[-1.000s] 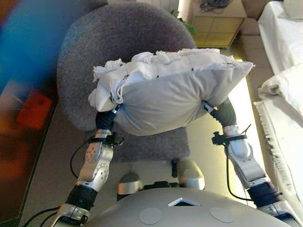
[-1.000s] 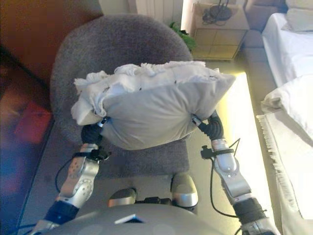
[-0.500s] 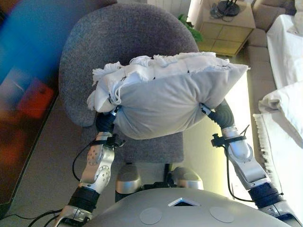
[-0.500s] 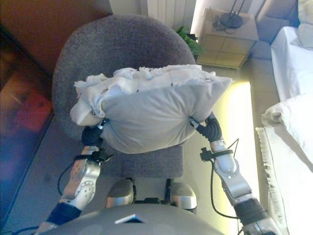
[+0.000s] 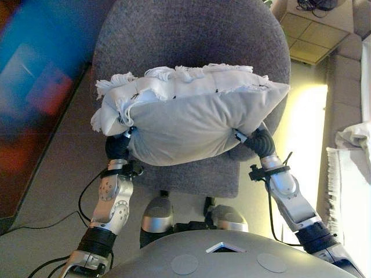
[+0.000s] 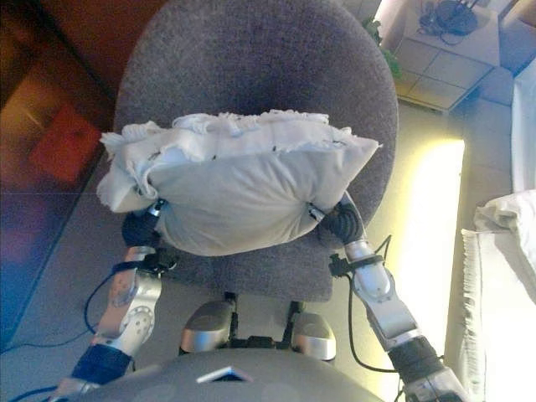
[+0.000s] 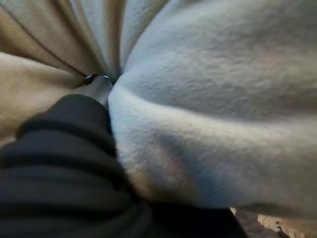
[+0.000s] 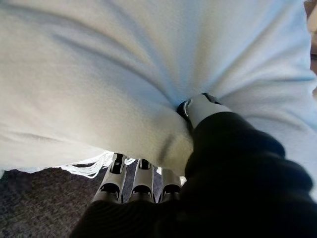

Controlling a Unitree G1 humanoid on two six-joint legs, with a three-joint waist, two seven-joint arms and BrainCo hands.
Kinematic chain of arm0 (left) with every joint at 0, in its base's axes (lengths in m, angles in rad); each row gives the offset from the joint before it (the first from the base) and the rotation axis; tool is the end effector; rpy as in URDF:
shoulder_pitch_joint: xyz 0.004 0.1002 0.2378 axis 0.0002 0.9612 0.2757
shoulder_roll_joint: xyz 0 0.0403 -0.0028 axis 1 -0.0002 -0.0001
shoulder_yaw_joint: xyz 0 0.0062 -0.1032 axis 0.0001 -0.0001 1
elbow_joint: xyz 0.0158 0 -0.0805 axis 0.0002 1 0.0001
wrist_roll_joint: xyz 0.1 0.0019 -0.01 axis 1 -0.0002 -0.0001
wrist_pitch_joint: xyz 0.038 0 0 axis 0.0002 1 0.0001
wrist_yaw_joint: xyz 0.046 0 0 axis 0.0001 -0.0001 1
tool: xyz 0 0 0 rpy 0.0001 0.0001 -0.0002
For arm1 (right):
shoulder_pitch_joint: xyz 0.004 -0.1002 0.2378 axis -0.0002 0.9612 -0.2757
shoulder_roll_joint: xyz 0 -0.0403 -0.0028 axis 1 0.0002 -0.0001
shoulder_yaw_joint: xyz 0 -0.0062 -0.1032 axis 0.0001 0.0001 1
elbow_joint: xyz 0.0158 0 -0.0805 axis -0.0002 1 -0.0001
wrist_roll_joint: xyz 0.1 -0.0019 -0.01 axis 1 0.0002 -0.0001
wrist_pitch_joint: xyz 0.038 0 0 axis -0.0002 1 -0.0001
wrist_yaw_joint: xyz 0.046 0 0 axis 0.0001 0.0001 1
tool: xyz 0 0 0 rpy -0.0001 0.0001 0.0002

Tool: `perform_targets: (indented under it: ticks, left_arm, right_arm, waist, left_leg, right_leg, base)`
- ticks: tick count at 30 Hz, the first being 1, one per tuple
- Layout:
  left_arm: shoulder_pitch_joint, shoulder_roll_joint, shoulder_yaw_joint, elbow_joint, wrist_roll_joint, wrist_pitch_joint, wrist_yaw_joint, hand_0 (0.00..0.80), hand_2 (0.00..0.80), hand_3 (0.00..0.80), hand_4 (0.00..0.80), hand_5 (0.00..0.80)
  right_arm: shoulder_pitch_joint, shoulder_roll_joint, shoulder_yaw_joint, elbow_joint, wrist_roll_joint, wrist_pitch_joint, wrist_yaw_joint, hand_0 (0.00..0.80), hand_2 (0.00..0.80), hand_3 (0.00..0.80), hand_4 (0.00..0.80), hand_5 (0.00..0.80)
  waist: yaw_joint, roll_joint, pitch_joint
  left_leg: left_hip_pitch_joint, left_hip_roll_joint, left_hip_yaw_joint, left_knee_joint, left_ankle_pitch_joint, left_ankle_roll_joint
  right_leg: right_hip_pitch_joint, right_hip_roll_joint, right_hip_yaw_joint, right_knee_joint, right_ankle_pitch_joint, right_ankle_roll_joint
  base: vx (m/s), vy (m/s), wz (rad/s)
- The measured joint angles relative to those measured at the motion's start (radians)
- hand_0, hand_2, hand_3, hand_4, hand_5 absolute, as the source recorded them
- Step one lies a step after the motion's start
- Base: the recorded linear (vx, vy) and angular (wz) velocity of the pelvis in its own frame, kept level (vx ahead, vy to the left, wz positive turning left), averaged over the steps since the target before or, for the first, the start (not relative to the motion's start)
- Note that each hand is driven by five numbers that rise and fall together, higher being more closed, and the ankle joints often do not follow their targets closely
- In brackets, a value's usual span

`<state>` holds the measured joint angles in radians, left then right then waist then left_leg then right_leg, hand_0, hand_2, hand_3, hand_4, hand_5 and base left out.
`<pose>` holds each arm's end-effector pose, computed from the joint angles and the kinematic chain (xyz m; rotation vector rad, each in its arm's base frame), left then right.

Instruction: Pick up the cushion and take it to the sofa

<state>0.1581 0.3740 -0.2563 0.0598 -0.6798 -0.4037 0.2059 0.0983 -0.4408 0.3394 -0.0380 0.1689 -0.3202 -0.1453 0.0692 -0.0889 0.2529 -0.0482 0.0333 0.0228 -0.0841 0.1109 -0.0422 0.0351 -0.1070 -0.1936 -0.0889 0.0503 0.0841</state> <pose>0.1621 0.1892 0.0198 -0.3385 -0.0406 0.1431 0.1715 -0.1689 0.0386 -0.1792 -0.1660 0.2120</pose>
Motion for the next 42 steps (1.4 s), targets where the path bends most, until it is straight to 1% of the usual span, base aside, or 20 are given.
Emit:
perform_targets:
  ticks: [2, 5, 8, 11, 13, 16, 19, 21, 22, 23, 24, 25, 27, 28, 30, 31, 32, 34, 38, 42]
  left_arm:
    - [-0.034, 0.0, -0.001, 0.0, 0.002, 0.0, 0.019, 0.8, 0.8, 0.8, 0.8, 0.8]
    - [-0.057, 0.001, 0.003, 0.0, 0.015, -0.001, 0.039, 0.8, 0.8, 0.8, 0.8, 0.8]
    - [-0.077, 0.001, 0.001, 0.0, 0.041, -0.002, 0.054, 0.8, 0.8, 0.8, 0.8, 0.8]
    - [-0.101, 0.001, 0.002, 0.004, 0.063, -0.003, 0.06, 0.8, 0.8, 0.8, 0.8, 0.8]
    - [-0.133, 0.001, 0.0, 0.026, 0.078, -0.018, 0.063, 0.8, 0.8, 0.8, 0.8, 0.8]
    - [-0.228, -0.005, -0.013, 0.102, 0.08, -0.024, 0.088, 0.8, 0.8, 0.8, 0.8, 0.8]
    - [-0.362, -0.022, -0.036, 0.251, 0.112, -0.033, 0.124, 0.8, 0.8, 0.8, 0.8, 0.8]
    - [-0.433, -0.04, -0.041, 0.318, 0.122, -0.036, 0.143, 0.8, 0.8, 0.8, 0.8, 0.8]
    - [-0.502, -0.052, -0.04, 0.407, 0.141, -0.043, 0.152, 0.8, 0.8, 0.8, 0.8, 0.8]
    - [-0.565, -0.064, -0.04, 0.478, 0.145, -0.034, 0.163, 0.8, 0.8, 0.8, 0.8, 0.8]
    - [-0.609, -0.068, -0.04, 0.519, 0.146, -0.032, 0.171, 0.232, 0.232, 0.232, 0.232, 0.232]
    - [-0.658, -0.073, -0.039, 0.561, 0.145, -0.033, 0.173, 0.0, 0.0, 0.0, 0.0, 0.0]
    - [-0.78, -0.067, -0.041, 0.664, 0.135, -0.02, 0.174, 0.0, 0.0, 0.0, 0.0, 0.0]
    - [-0.826, -0.059, -0.043, 0.686, 0.13, -0.007, 0.174, 0.0, 0.0, 0.0, 0.0, 0.0]
    - [-0.9, -0.048, -0.046, 0.728, 0.107, 0.025, 0.173, 0.0, 0.0, 0.0, 0.0, 0.0]
    - [-0.941, -0.043, -0.046, 0.761, 0.106, 0.04, 0.173, 0.0, 0.0, 0.0, 0.0, 0.0]
    - [-0.98, -0.038, -0.047, 0.8, 0.096, 0.055, 0.174, 0.0, 0.0, 0.0, 0.0, 0.0]
    - [-1.015, -0.031, -0.049, 0.842, 0.095, 0.069, 0.179, 0.0, 0.0, 0.0, 0.0, 0.0]
    - [-1.054, -0.005, -0.055, 0.908, -0.013, 0.086, 0.198, 0.0, 0.0, 0.0, 0.0, 0.0]
    - [-1.035, 0.007, -0.017, 0.931, -0.101, 0.082, 0.217, 0.0, 0.0, 0.0, 0.0, 0.0]
  right_arm:
    - [-0.037, 0.001, 0.001, 0.014, 0.0, 0.0, -0.018, 0.8, 0.8, 0.8, 0.8, 0.8]
    - [-0.081, 0.003, 0.016, 0.034, 0.0, 0.0, -0.04, 0.8, 0.8, 0.8, 0.8, 0.8]
    - [-0.102, 0.002, 0.02, 0.054, 0.0, 0.002, -0.06, 0.8, 0.8, 0.8, 0.8, 0.8]
    - [-0.122, 0.002, 0.024, 0.061, 0.0, 0.004, -0.085, 0.8, 0.8, 0.8, 0.8, 0.8]
    - [-0.149, 0.002, 0.027, 0.076, -0.01, 0.007, -0.106, 0.8, 0.8, 0.8, 0.8, 0.8]
    - [-0.224, 0.008, 0.037, 0.149, -0.041, 0.023, -0.135, 0.8, 0.8, 0.8, 0.8, 0.8]
    - [-0.356, 0.032, 0.062, 0.299, -0.039, 0.043, -0.174, 0.8, 0.8, 0.8, 0.8, 0.8]
    - [-0.433, 0.053, 0.067, 0.375, -0.034, 0.063, -0.196, 0.8, 0.8, 0.8, 0.8, 0.8]
    - [-0.503, 0.061, 0.074, 0.448, -0.033, 0.08, -0.212, 0.8, 0.8, 0.8, 0.8, 0.8]
    - [-0.567, 0.078, 0.078, 0.502, -0.03, 0.111, -0.231, 0.8, 0.8, 0.8, 0.8, 0.8]
    - [-0.619, 0.087, 0.087, 0.533, -0.029, 0.131, -0.251, 0.8, 0.8, 0.8, 0.8, 0.8]
    - [-0.664, 0.087, 0.096, 0.556, -0.019, 0.137, -0.268, 0.8, 0.8, 0.8, 0.8, 0.8]
    - [-0.782, 0.09, 0.123, 0.637, 0.007, 0.16, -0.306, 0.8, 0.8, 0.8, 0.8, 0.8]
    - [-0.824, 0.09, 0.129, 0.654, 0.019, 0.175, -0.323, 0.775, 0.775, 0.775, 0.775, 0.775]
    - [-0.893, 0.093, 0.144, 0.705, 0.044, 0.198, -0.348, 0.129, 0.129, 0.129, 0.129, 0.129]
    - [-0.931, 0.099, 0.147, 0.742, 0.057, 0.203, -0.354, 0.05, 0.05, 0.05, 0.05, 0.05]
    - [-0.967, 0.11, 0.146, 0.774, 0.072, 0.212, -0.36, 0.0, 0.0, 0.0, 0.0, 0.0]
    - [-1.001, 0.12, 0.148, 0.813, 0.084, 0.219, -0.361, 0.0, 0.0, 0.0, 0.0, 0.0]
    - [-1.04, 0.114, 0.145, 0.876, 0.121, 0.222, -0.368, 0.0, 0.0, 0.0, 0.0, 0.0]
    - [-1.036, 0.107, 0.145, 0.868, 0.141, 0.232, -0.381, 0.0, 0.0, 0.0, 0.0, 0.0]
  waist:
    - [0.003, -0.003, 0.034]
    - [0.007, 0.003, 0.07]
    - [0.029, 0.015, 0.095]
    - [0.031, 0.024, 0.11]
    - [0.03, 0.026, 0.114]
    - [0.026, 0.026, 0.127]
    - [0.025, 0.026, 0.129]
    - [0.016, 0.026, 0.145]
    - [0.013, 0.027, 0.157]
    - [0.004, 0.027, 0.172]
    - [-0.002, 0.026, 0.183]
    - [-0.005, 0.027, 0.191]
    - [-0.007, 0.028, 0.194]
    - [-0.008, 0.029, 0.202]
    - [-0.011, 0.029, 0.209]
    - [-0.012, 0.03, 0.21]
    - [-0.017, 0.029, 0.211]
    - [-0.028, 0.029, 0.212]
    - [-0.032, 0.033, 0.214]
    - [-0.044, 0.056, 0.231]
  left_leg:
    - [-0.021, 0.0, -0.007, 0.001, 0.009, 0.0]
    - [-0.035, -0.002, -0.013, 0.001, 0.013, 0.001]
    - [-0.036, -0.003, -0.013, -0.001, 0.013, 0.001]
    - [-0.042, -0.003, -0.015, 0.001, 0.013, 0.001]
    - [-0.053, -0.004, -0.015, 0.006, 0.014, 0.003]
    - [-0.054, -0.003, -0.014, 0.008, 0.015, 0.003]
    - [-0.073, -0.002, -0.013, 0.013, 0.016, 0.002]
    - [-0.087, -0.002, -0.01, 0.016, 0.02, 0.003]
    - [-0.099, -0.001, -0.01, 0.022, 0.02, 0.003]
    - [-0.107, -0.001, -0.01, 0.026, 0.021, 0.004]
    - [-0.118, -0.001, -0.008, 0.026, 0.024, 0.004]
    - [-0.133, -0.001, -0.005, 0.026, 0.029, 0.005]
    - [-0.162, -0.001, 0.003, 0.025, 0.036, 0.008]
    - [-0.165, -0.002, 0.003, 0.025, 0.037, 0.009]
    - [-0.172, -0.005, 0.004, 0.026, 0.037, 0.009]
    - [-0.181, -0.005, 0.005, 0.026, 0.038, 0.01]
    - [-0.193, -0.005, 0.006, 0.027, 0.04, 0.012]
    - [-0.198, -0.008, 0.008, 0.025, 0.042, 0.014]
    - [-0.212, -0.008, 0.021, 0.025, 0.043, 0.016]
    - [-0.212, -0.009, 0.024, 0.024, 0.044, 0.016]
  right_leg:
    - [-0.016, 0.001, -0.006, 0.0, 0.007, -0.005]
    - [-0.027, 0.0, -0.009, 0.0, 0.01, -0.005]
    - [-0.027, -0.001, -0.009, 0.0, 0.009, -0.004]
    - [-0.03, 0.0, -0.009, 0.0, 0.009, -0.004]
    - [-0.037, -0.001, -0.008, 0.0, 0.009, -0.004]
    - [-0.039, 0.0, -0.007, 0.001, 0.01, -0.004]
    - [-0.057, 0.0, -0.004, 0.001, 0.015, -0.006]
    - [-0.073, 0.001, -0.003, 0.001, 0.02, -0.007]
    - [-0.081, 0.002, -0.003, 0.001, 0.023, -0.007]
    - [-0.086, 0.002, -0.003, 0.001, 0.026, -0.008]
    - [-0.098, 0.002, -0.002, 0.001, 0.029, -0.008]
    - [-0.114, 0.001, -0.002, 0.001, 0.033, -0.009]
    - [-0.145, 0.001, 0.004, 0.002, 0.039, -0.009]
    - [-0.147, 0.001, 0.004, 0.002, 0.04, -0.009]
    - [-0.154, -0.001, 0.005, 0.003, 0.04, -0.008]
    - [-0.168, -0.001, 0.008, 0.007, 0.04, -0.008]
    - [-0.182, -0.001, 0.011, 0.014, 0.04, -0.008]
    - [-0.19, -0.005, 0.02, 0.017, 0.041, -0.007]
    - [-0.217, -0.006, 0.034, 0.028, 0.04, -0.004]
    - [-0.22, -0.008, 0.036, 0.028, 0.041, -0.003]
  base:
    - [-0.046, 0.016, 0.12]
    - [0.006, 0.032, 0.08]
    - [0.0, 0.0, 0.0]
    - [0.027, 0.03, 0.05]
    - [-0.001, 0.044, 0.04]
    - [-0.017, 0.012, -0.01]
    - [-0.061, -0.02, -0.02]
    - [-0.125, 0.007, -0.03]
    - [-0.104, 0.019, -0.01]
    - [-0.135, 0.038, 0.0]
    - [-0.182, 0.064, -0.01]
    - [-0.17, 0.085, -0.03]
    - [-0.108, 0.087, -0.04]
    - [-0.101, 0.105, -0.01]
    - [-0.086, 0.118, 0.0]
    - [-0.048, 0.093, -0.03]
    - [-0.036, 0.087, -0.02]
    - [-0.053, 0.102, -0.03]
    - [-0.018, 0.067, -0.09]
    - [-0.022, 0.034, -0.03]
